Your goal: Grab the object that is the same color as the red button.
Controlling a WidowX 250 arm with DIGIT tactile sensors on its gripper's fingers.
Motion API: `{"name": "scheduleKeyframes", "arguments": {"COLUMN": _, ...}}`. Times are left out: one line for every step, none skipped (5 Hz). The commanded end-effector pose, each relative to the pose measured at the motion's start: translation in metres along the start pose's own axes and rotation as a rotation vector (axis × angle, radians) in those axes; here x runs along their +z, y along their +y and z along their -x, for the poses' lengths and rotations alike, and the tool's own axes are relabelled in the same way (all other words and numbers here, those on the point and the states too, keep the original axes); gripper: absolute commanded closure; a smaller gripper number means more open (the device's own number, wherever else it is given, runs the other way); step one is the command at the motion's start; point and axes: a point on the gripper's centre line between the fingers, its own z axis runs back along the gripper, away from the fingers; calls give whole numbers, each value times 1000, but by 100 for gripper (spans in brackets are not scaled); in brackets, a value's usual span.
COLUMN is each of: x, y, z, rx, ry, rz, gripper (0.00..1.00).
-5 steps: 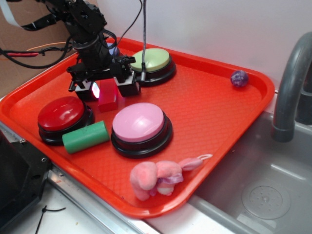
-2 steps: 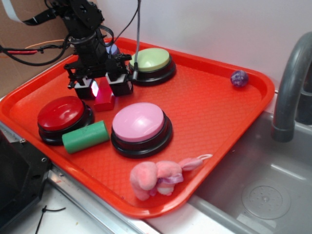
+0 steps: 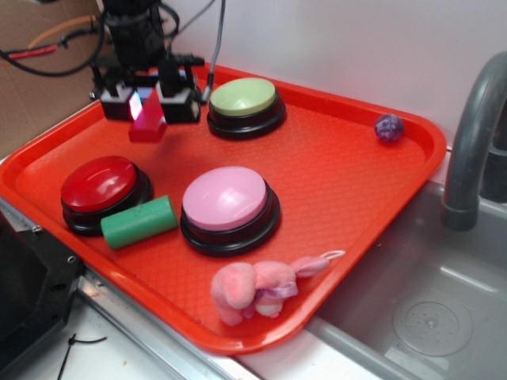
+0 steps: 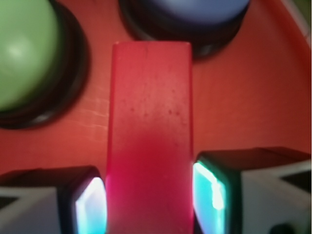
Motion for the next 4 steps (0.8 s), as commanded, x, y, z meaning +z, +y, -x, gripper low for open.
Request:
{"name": "scheduleKeyframes", "arguments": {"x": 92, "y": -18, "z": -5, "rx": -329, "ry": -8, "rz": 163, "gripper": 100}}
{"name": "scheduleKeyframes", "arguments": {"x": 121, "y": -19, "z": 0, "rx": -347, "ry": -49, "rz": 188, "gripper": 100}}
{"name": "scheduleKeyframes", "arguments": {"x": 140, "y": -19, "z": 6, "rx": -362, "ry": -72, "rz": 202, "gripper": 100}}
{"name": "scheduleKeyframes", "arguments": {"x": 133, "y": -15, "z": 5, "rx": -316, "ry": -40, "rz": 194, "gripper": 100}}
